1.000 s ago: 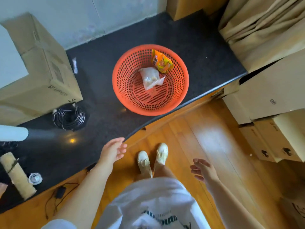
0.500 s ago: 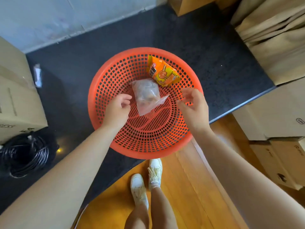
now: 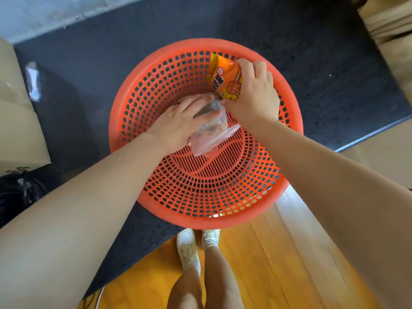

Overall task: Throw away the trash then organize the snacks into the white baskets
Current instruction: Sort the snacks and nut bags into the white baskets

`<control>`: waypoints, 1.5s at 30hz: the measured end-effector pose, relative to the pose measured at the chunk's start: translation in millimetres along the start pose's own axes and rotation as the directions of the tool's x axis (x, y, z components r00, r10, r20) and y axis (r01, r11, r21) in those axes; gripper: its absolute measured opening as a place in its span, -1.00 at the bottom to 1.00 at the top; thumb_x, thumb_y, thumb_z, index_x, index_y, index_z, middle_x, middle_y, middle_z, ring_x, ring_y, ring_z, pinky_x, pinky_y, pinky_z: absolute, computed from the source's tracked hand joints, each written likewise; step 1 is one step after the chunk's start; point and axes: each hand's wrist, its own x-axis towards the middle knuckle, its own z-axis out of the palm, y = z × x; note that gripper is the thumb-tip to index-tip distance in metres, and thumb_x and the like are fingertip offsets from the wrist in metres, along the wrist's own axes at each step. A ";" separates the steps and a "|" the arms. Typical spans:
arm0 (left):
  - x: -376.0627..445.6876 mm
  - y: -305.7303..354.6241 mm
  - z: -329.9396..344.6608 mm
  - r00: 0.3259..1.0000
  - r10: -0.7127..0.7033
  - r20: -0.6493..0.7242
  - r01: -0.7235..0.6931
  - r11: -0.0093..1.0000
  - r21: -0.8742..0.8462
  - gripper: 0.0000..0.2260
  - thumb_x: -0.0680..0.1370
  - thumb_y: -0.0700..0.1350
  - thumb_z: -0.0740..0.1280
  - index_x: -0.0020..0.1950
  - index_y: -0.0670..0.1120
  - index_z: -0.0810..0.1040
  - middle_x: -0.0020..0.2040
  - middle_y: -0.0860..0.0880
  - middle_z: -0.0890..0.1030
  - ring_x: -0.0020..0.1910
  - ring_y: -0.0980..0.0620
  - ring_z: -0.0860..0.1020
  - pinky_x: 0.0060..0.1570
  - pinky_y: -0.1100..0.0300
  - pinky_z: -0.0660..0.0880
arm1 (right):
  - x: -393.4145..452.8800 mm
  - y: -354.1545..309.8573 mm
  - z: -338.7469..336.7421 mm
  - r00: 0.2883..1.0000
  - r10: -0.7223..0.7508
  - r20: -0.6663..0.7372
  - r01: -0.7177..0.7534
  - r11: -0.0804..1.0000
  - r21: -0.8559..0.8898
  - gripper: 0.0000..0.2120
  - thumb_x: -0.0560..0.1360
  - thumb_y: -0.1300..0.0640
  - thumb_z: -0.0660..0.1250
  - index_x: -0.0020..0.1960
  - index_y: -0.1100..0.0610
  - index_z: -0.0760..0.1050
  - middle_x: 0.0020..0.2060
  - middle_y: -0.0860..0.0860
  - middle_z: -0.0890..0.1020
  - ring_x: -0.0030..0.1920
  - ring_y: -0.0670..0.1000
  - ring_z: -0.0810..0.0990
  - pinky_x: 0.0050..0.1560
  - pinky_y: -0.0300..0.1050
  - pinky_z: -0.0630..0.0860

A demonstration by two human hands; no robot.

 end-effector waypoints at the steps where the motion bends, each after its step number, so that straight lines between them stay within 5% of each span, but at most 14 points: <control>1: 1.6 0.7 0.7 1.000 -0.006 -0.001 0.006 1.000 0.008 -0.24 0.42 -0.31 0.35 0.52 0.10 0.11 0.56 -0.02 0.03 0.53 -0.07 0.02 0.31 -0.07 0.33 | 0.7 -0.3 1.2 1.000 -0.001 -0.007 0.001 1.000 -0.017 -0.31 0.35 -0.01 0.45 0.39 0.02 0.22 0.28 0.07 0.36 0.26 0.13 0.35 0.05 0.08 0.48; 5: 5.1 3.8 3.4 0.998 -0.044 -0.054 0.047 0.997 0.063 -0.39 0.51 -0.29 0.24 0.48 0.13 0.18 0.56 0.05 0.06 0.50 -0.06 0.08 0.28 -0.05 0.36 | 3.6 -0.4 4.6 0.999 0.019 -0.044 -0.023 0.996 -0.081 -0.46 0.44 0.11 0.37 0.35 0.00 0.25 0.24 0.06 0.39 0.22 0.13 0.37 -0.20 -0.02 0.38; 9: 9.1 10.3 5.2 0.991 -0.085 -0.100 0.087 0.996 0.020 -0.53 0.53 -0.24 0.23 0.41 0.09 0.34 0.52 0.05 0.18 0.46 -0.10 0.17 0.25 -0.05 0.35 | 2.5 -1.0 4.4 0.998 0.047 -0.045 -0.050 0.996 -0.069 -0.55 0.46 0.21 0.33 0.29 0.04 0.28 0.19 0.06 0.44 0.19 0.14 0.39 -0.24 -0.04 0.32; 14: 4.9 15.5 -0.4 0.977 -0.149 -0.152 0.125 0.980 -0.157 -0.46 0.47 -0.41 0.20 0.36 0.04 0.42 0.40 0.01 0.39 0.25 -0.19 0.33 0.15 -0.09 0.39 | -8.8 6.6 -10.2 0.988 0.150 -0.019 -0.143 0.968 0.208 -0.61 0.44 0.17 0.33 0.21 0.11 0.27 0.07 0.02 0.54 0.09 0.13 0.50 -0.19 -0.01 0.41; 16: 1.2 19.6 -8.3 0.968 -0.200 -0.149 0.141 0.932 -0.333 -0.44 0.43 -0.46 0.16 0.35 -0.05 0.44 0.30 -0.07 0.49 0.16 -0.21 0.41 0.13 -0.08 0.40 | -21.9 10.8 -23.7 0.973 0.228 -0.037 -0.195 0.897 0.397 -0.61 0.43 0.14 0.35 0.17 0.08 0.27 -0.07 -0.10 0.54 -0.06 0.01 0.54 -0.26 -0.17 0.42; 18: -5.3 26.8 -20.6 0.950 -0.295 -0.099 0.178 0.776 -0.606 -0.55 0.45 -0.44 0.21 0.30 -0.14 0.47 0.19 -0.16 0.55 0.10 -0.16 0.51 0.12 0.08 0.44 | -42.1 13.2 -41.4 0.948 0.314 -0.046 -0.242 0.809 0.535 -0.62 0.41 0.10 0.37 0.13 0.02 0.27 -0.18 -0.21 0.48 -0.18 -0.10 0.51 -0.25 -0.34 0.40; 20: -19.0 37.3 -34.0 0.933 -0.359 -0.019 0.200 0.561 -0.803 -0.63 0.46 -0.36 0.30 0.25 -0.16 0.45 0.11 -0.19 0.57 -0.01 -0.03 0.52 -0.03 0.34 0.45 | -65.5 15.9 -58.0 0.917 0.397 -0.023 -0.288 0.703 0.650 -0.59 0.41 0.09 0.39 0.16 0.02 0.28 -0.17 -0.23 0.49 -0.10 -0.06 0.54 -0.04 -0.14 0.51; 23: -47.8 58.3 -57.5 0.896 -0.443 0.037 0.197 0.321 -0.926 -0.70 0.38 -0.17 0.37 0.05 -0.03 0.37 -0.01 -0.03 0.50 -0.08 0.17 0.48 -0.07 0.39 0.40 | -109.6 20.3 -84.8 0.886 0.461 0.052 -0.312 0.509 0.802 -0.56 0.43 0.17 0.40 0.21 0.04 0.27 -0.06 -0.16 0.54 0.06 0.03 0.59 0.12 0.17 0.53; 26: -81.3 84.2 -84.2 0.880 -0.468 0.077 0.150 0.122 -0.981 -0.82 0.42 -0.20 0.38 -0.06 0.00 0.45 -0.18 0.09 0.56 -0.26 0.35 0.53 -0.20 0.50 0.42 | -161.9 18.4 -104.8 0.869 0.478 0.131 -0.299 0.296 0.907 -0.59 0.47 0.29 0.35 0.21 0.08 0.27 0.05 -0.01 0.56 0.09 0.03 0.60 0.12 0.12 0.57; 30: -132.9 120.5 -114.3 0.937 -0.310 0.159 0.087 -0.235 -0.968 -0.78 0.40 -0.15 0.29 0.01 -0.03 0.61 -0.14 0.07 0.66 -0.11 0.12 0.61 -0.10 0.23 0.53 | -237.0 1.2 -131.0 0.823 0.537 0.184 -0.284 0.110 0.952 -0.59 0.48 0.30 0.34 0.26 0.12 0.30 0.05 -0.01 0.60 -0.03 -0.13 0.64 -0.07 -0.17 0.63; 35: -185.1 161.0 -140.1 0.970 -0.083 0.228 0.153 -0.521 -0.839 -0.71 0.49 0.02 0.20 0.07 0.01 0.66 0.02 0.04 0.69 0.04 0.10 0.64 -0.07 0.24 0.57 | -328.0 -29.3 -160.0 0.762 0.613 0.209 -0.194 -0.092 0.977 -0.56 0.42 0.21 0.37 0.26 0.06 0.38 0.09 0.05 0.65 0.08 0.08 0.64 0.01 0.00 0.61; 39: -217.1 189.1 -148.4 0.952 0.017 0.305 0.275 -0.481 -0.833 -0.64 0.47 0.13 0.24 0.14 0.01 0.63 0.08 0.02 0.67 0.10 0.06 0.62 -0.04 0.18 0.59 | -402.5 -49.1 -172.6 0.689 0.708 0.153 -0.102 -0.113 0.988 -0.56 0.28 0.11 0.49 0.12 -0.03 0.46 -0.06 -0.05 0.70 -0.05 0.01 0.68 -0.16 -0.08 0.63; 45: -249.1 248.2 -138.8 0.903 0.276 0.328 0.341 0.001 -0.940 -0.09 -0.03 0.34 0.54 0.21 -0.06 0.52 0.04 0.01 0.63 0.05 0.04 0.61 0.02 0.14 0.56 | -528.6 -64.0 -171.7 0.417 0.902 0.115 -0.071 -0.093 0.993 -0.47 0.12 -0.03 0.54 0.05 -0.14 0.48 -0.08 -0.11 0.70 -0.08 -0.09 0.68 -0.24 -0.27 0.57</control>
